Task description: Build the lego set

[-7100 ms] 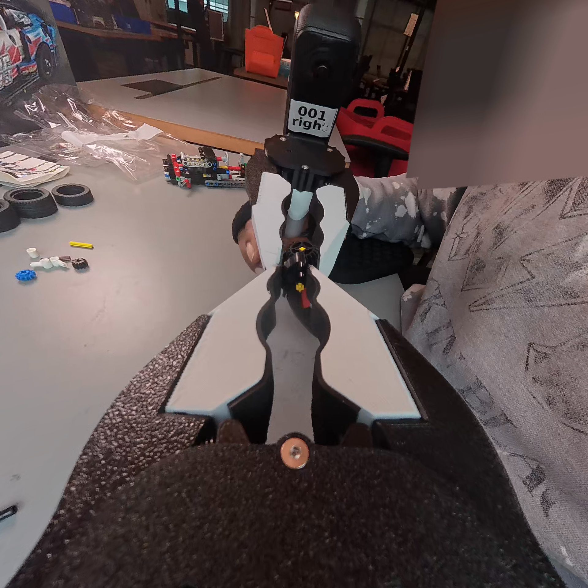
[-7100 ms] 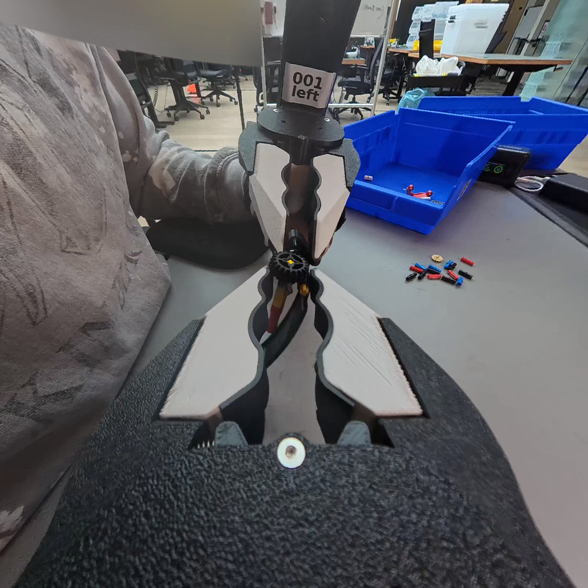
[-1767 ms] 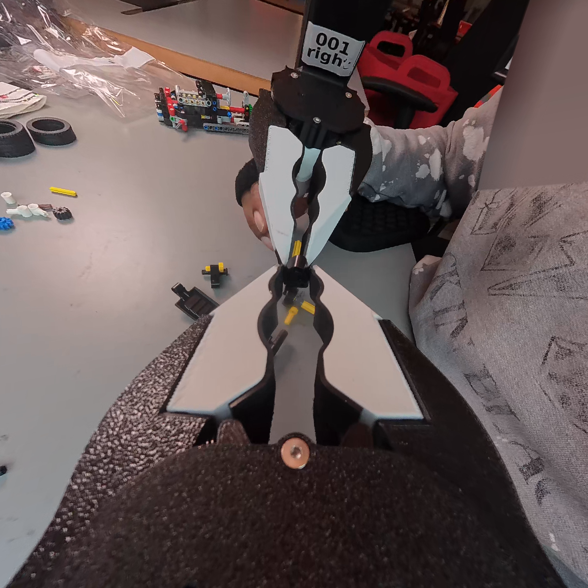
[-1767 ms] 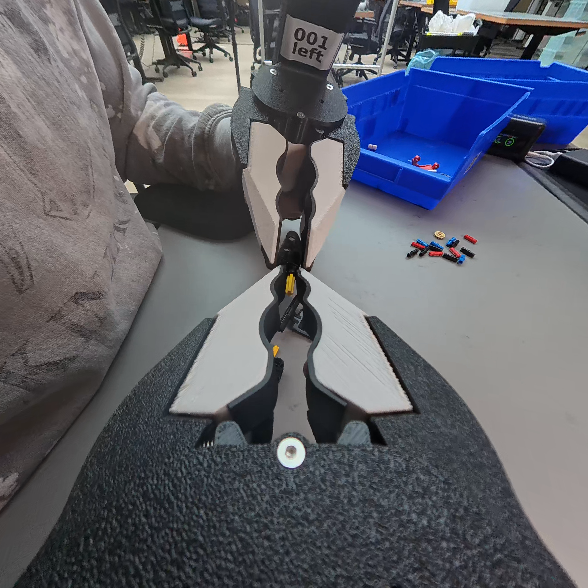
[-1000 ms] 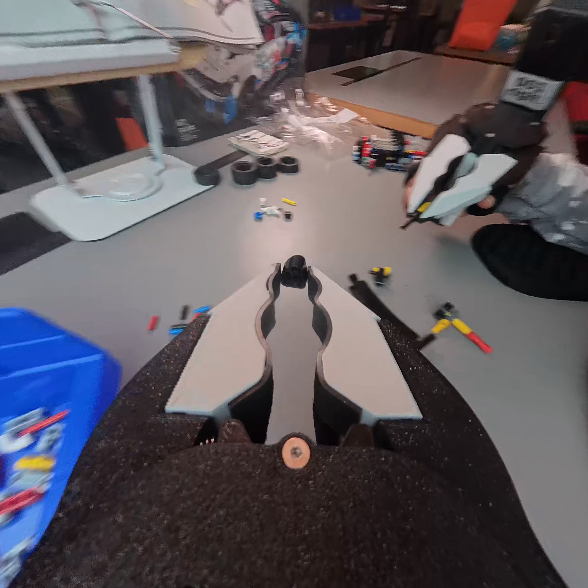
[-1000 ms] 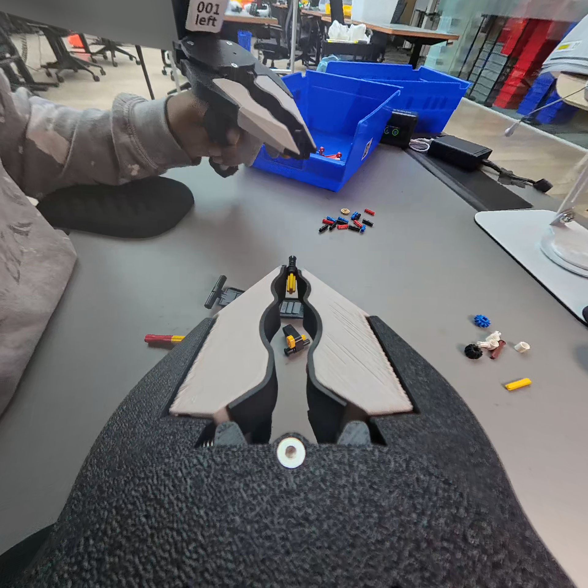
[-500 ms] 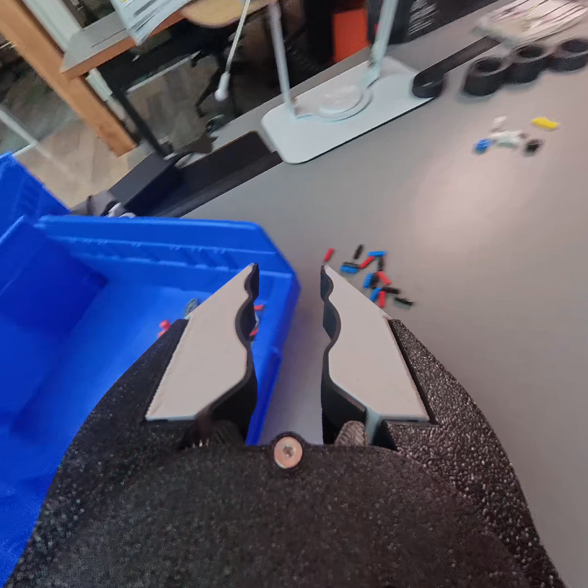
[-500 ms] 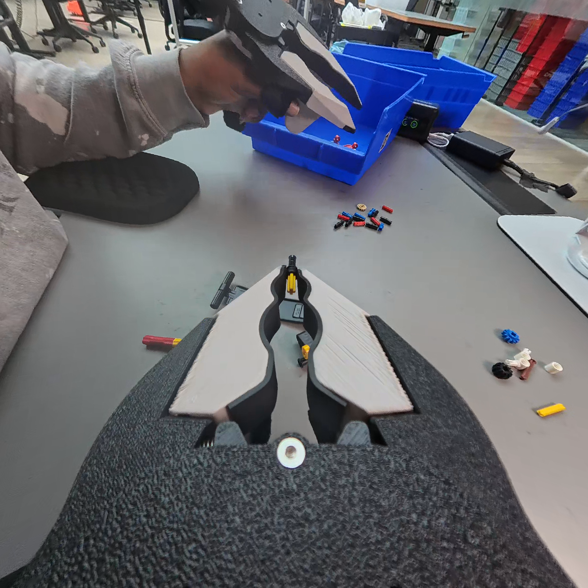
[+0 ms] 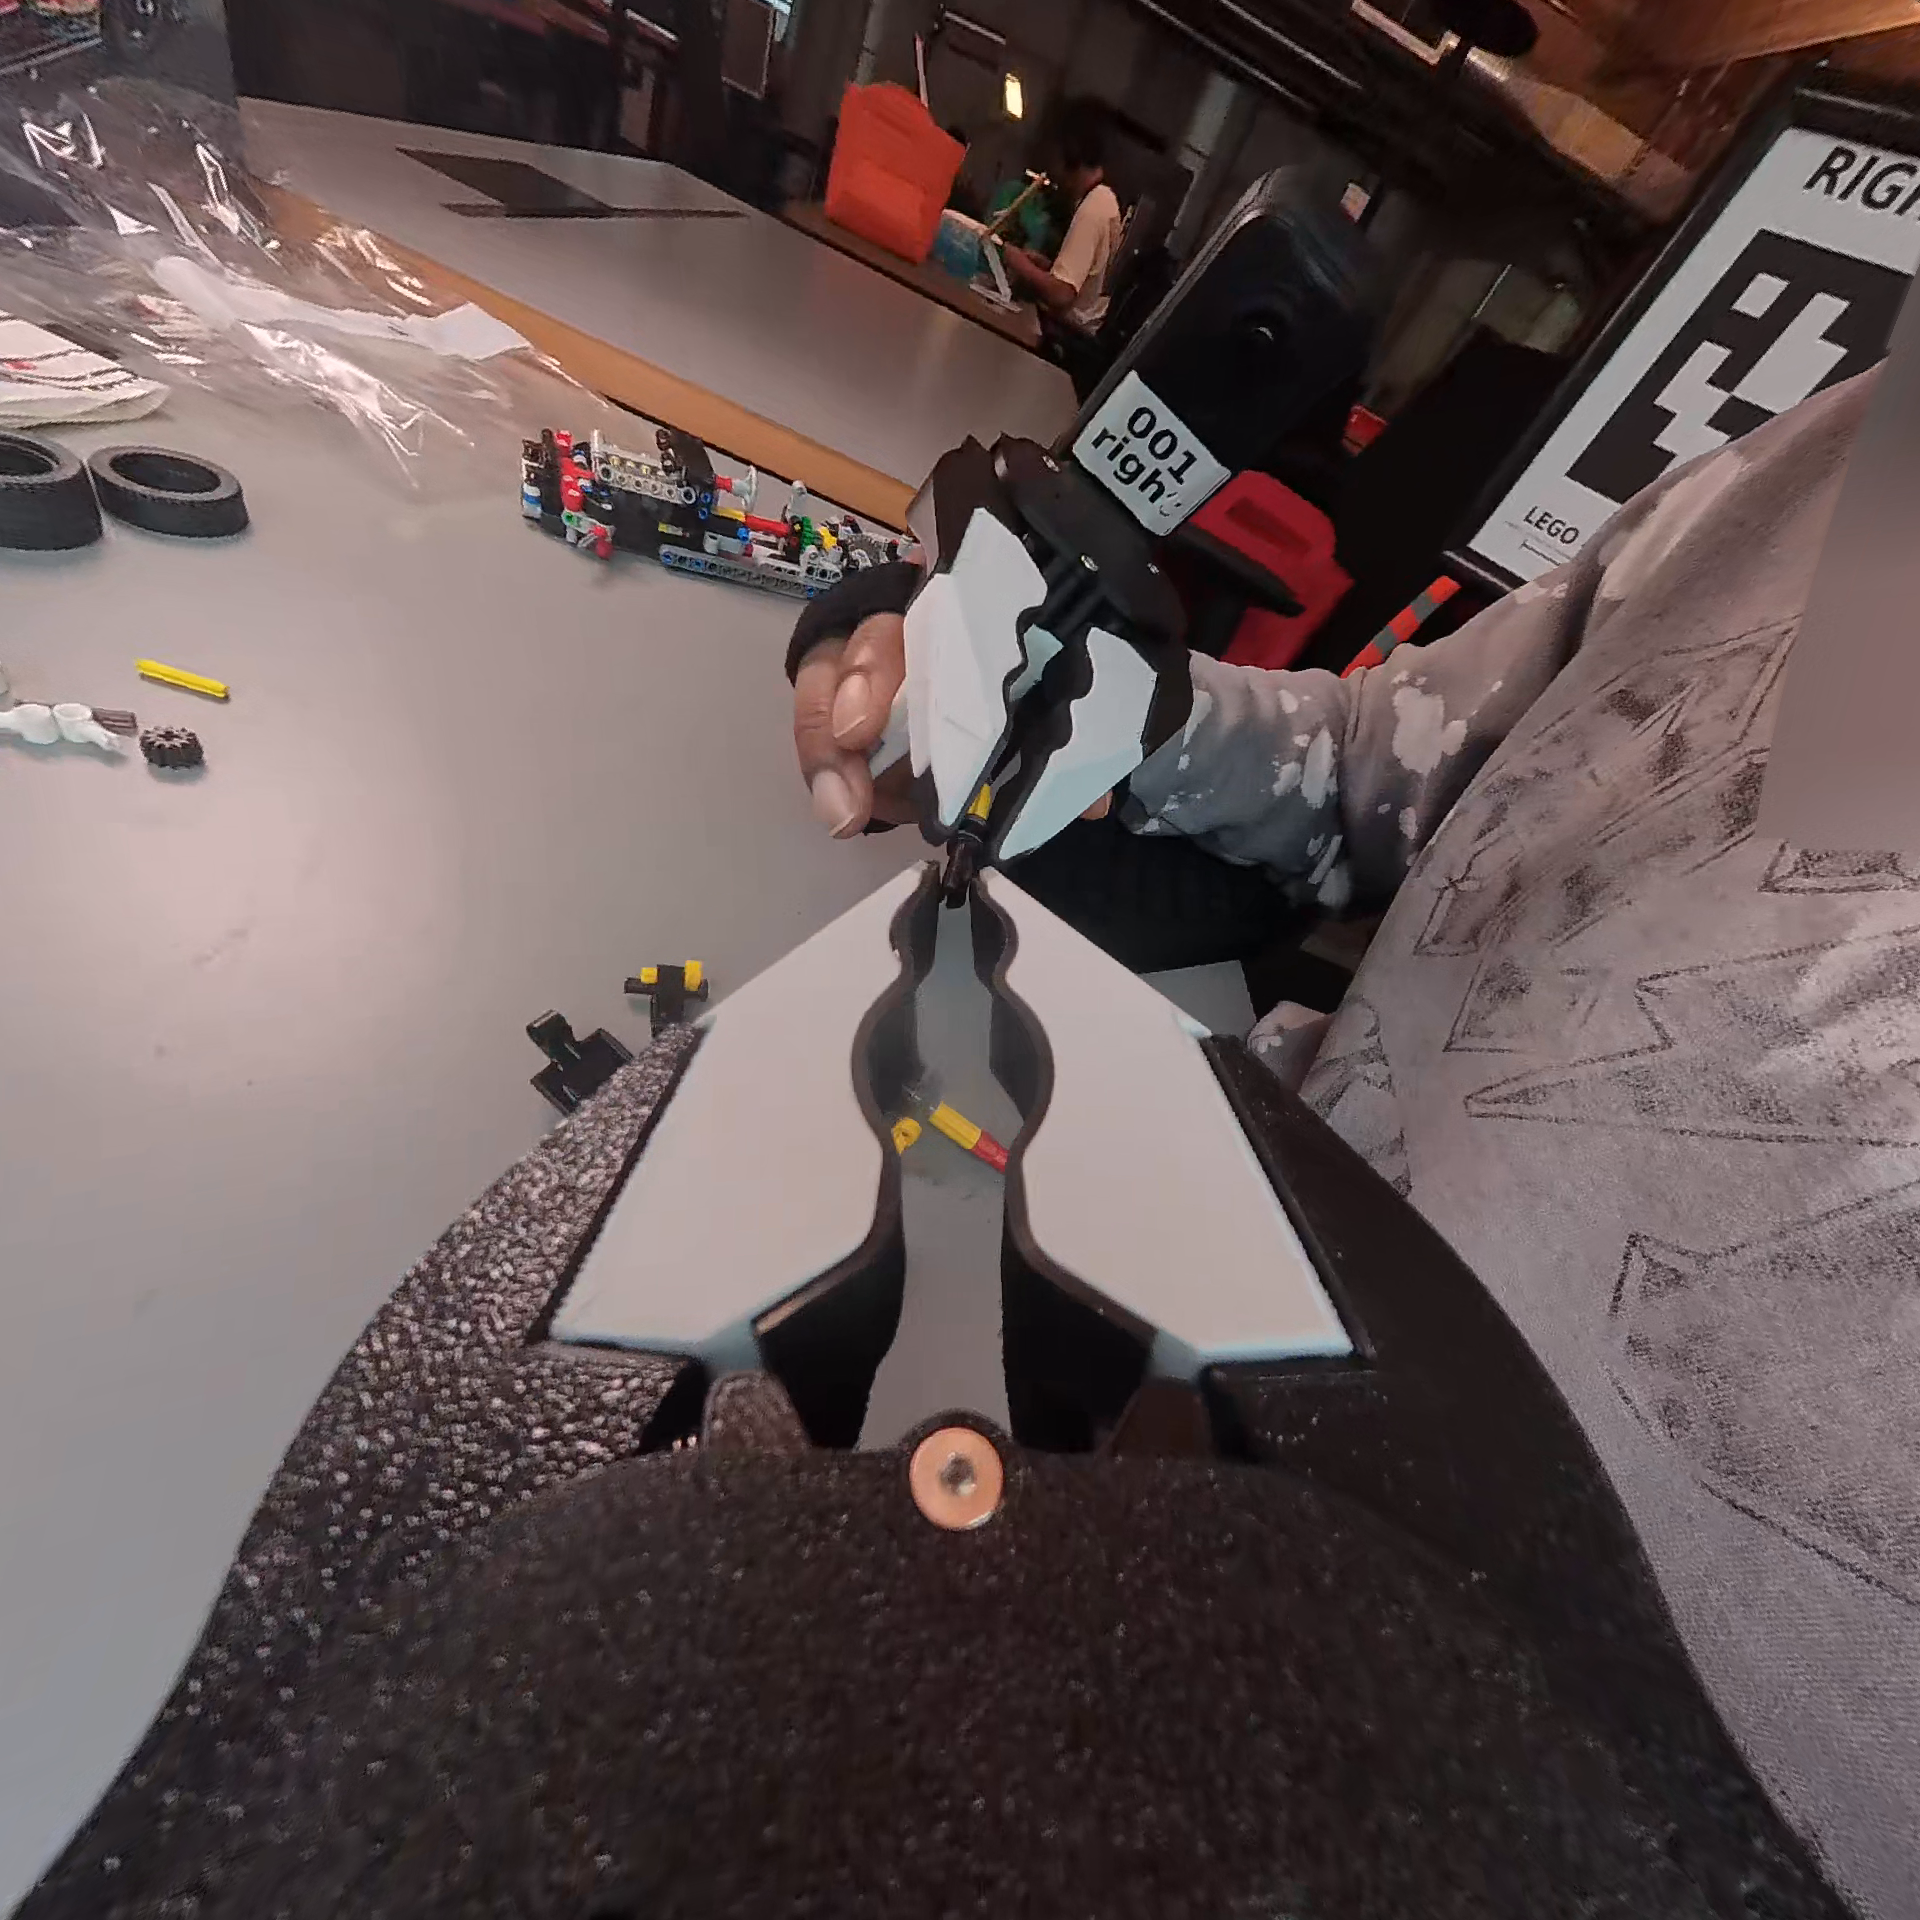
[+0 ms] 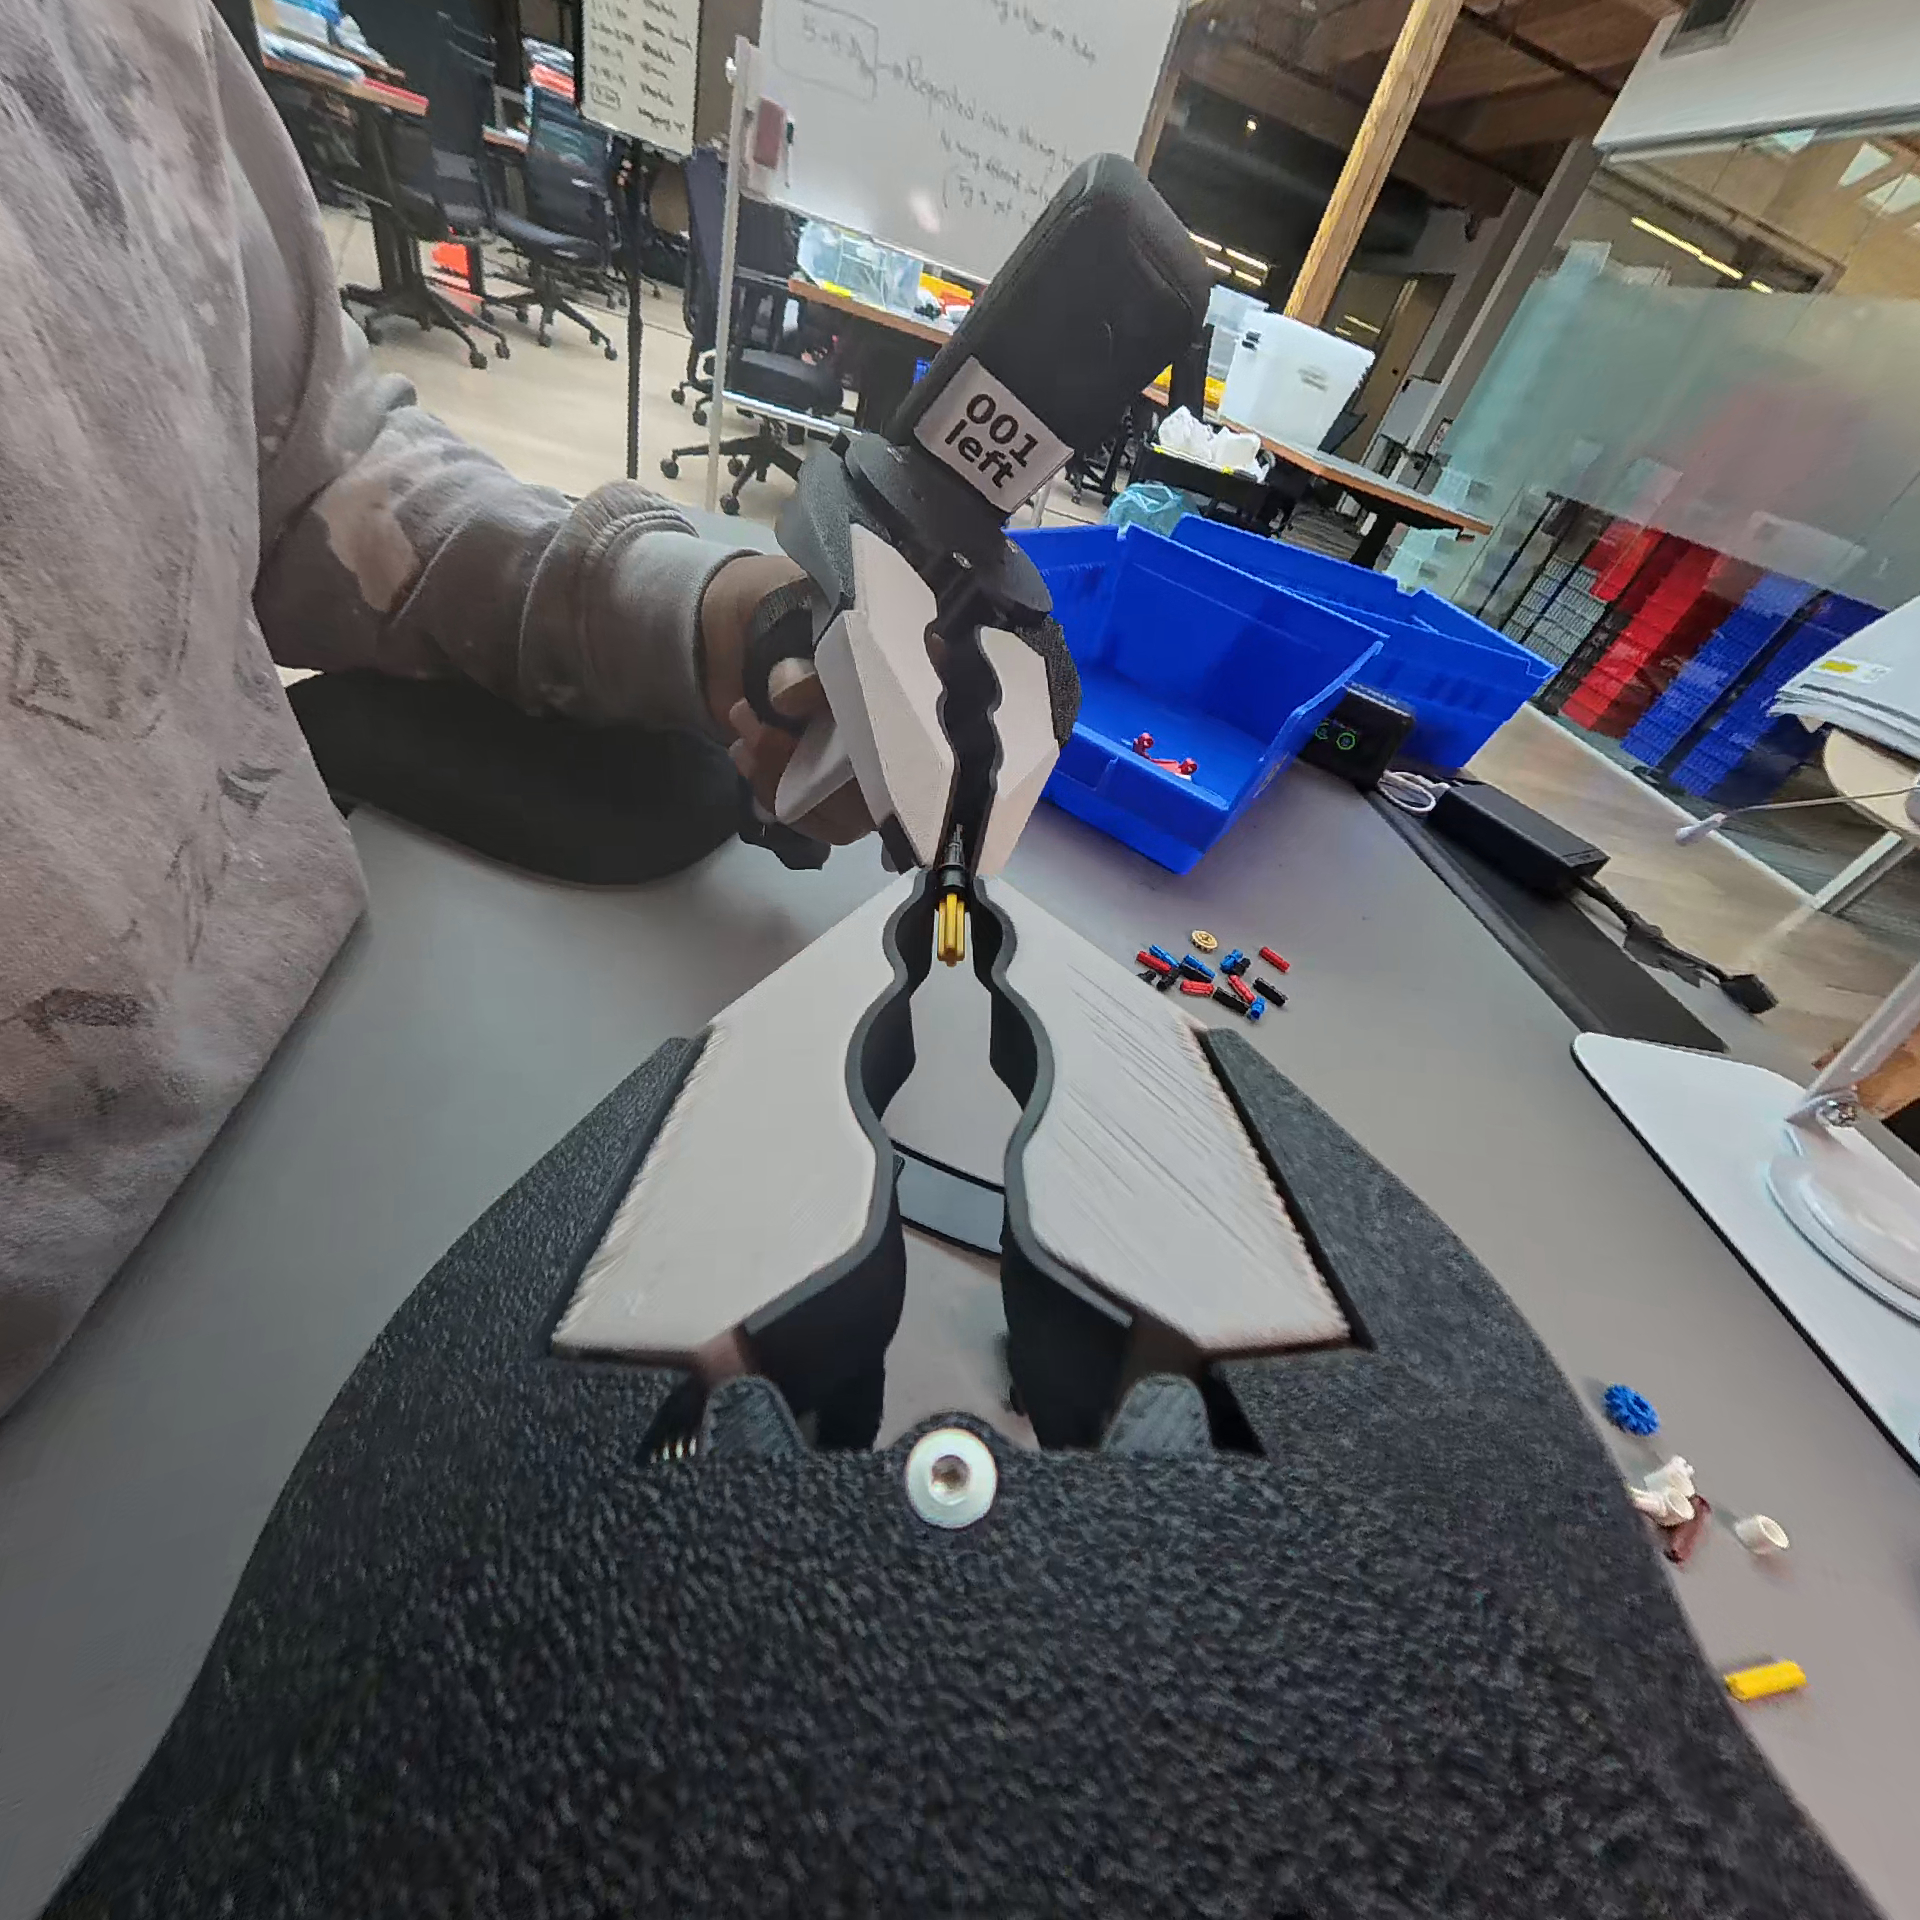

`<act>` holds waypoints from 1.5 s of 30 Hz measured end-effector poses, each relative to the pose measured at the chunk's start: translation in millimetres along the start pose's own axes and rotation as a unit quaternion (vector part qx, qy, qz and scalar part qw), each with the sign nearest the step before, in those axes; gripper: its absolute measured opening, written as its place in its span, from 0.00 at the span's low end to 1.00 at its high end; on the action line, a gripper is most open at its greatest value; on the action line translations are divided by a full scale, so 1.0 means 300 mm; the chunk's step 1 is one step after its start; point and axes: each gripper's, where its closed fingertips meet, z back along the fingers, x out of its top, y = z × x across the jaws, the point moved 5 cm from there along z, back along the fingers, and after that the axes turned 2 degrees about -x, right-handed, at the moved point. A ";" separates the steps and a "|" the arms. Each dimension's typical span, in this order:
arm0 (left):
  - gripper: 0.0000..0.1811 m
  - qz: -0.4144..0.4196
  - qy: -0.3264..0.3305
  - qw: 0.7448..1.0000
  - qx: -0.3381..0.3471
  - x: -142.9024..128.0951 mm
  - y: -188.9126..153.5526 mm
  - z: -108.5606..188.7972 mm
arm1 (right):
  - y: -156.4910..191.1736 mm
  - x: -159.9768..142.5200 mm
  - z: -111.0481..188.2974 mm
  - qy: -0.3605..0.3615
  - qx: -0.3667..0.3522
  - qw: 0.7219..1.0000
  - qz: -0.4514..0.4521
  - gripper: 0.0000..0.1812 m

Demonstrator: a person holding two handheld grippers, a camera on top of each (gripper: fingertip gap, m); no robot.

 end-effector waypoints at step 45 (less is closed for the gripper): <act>0.01 -0.167 -0.023 0.980 0.110 0.050 -0.015 0.082 | -0.064 -0.002 0.103 0.028 -0.012 0.999 -0.046 0.01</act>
